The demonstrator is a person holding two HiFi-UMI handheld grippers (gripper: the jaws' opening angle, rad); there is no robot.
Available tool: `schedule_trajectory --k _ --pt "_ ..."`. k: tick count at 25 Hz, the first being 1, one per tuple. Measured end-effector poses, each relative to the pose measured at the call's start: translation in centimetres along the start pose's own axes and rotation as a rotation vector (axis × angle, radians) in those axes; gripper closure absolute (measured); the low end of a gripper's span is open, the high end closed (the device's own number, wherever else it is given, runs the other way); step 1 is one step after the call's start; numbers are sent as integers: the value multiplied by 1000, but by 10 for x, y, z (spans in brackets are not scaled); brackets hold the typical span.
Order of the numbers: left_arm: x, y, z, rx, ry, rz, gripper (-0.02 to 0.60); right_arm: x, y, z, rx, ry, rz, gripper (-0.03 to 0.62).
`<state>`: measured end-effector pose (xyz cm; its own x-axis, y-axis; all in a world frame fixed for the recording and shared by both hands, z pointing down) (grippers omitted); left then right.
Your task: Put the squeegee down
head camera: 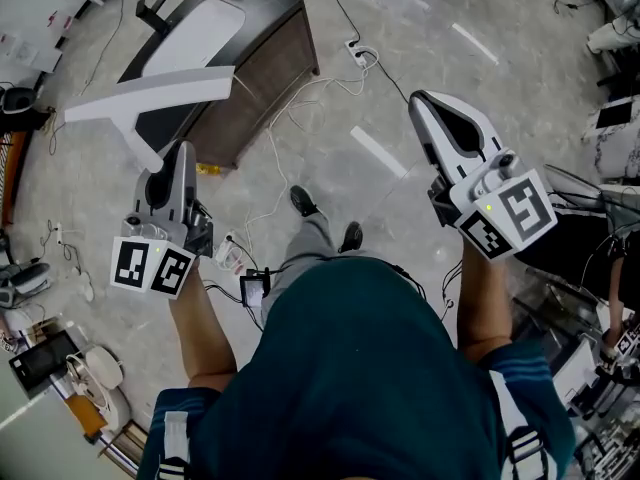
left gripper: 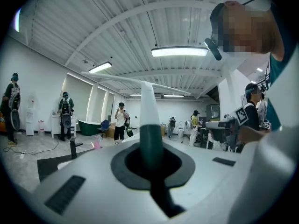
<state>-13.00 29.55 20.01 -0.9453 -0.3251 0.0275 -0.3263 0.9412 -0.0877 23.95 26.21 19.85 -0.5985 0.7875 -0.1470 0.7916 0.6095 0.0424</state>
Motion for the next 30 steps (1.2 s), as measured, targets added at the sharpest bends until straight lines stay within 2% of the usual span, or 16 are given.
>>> schedule_trajectory --k 4,8,16,24,30 --pt "11 -30 0 -4 7 -30 580 -15 -12 5 5 10 -28 589" --pt "35 -80 12 -10 17 -58 580 -44 -45 18 15 16 -52 589" --pt "92 -139 18 -21 28 -103 578 -65 -114 27 13 35 -79 589" --pt "153 -166 23 -39 44 -114 580 -66 -183 42 8 67 -78 589" --pt "181 -169 18 -33 65 -98 579 -69 -221 40 37 64 -49 589"
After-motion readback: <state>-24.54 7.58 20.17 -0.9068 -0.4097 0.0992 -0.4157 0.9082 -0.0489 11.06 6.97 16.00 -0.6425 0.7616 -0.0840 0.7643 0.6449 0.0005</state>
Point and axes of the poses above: the fingertips, and each gripper's own axes: y backward along the fingers, x to its left, z out of its top, the point moved 8 cm from there along y, backward along the fingers, and after that the axes turned 8 degrees about z, right-handed, at the moved point
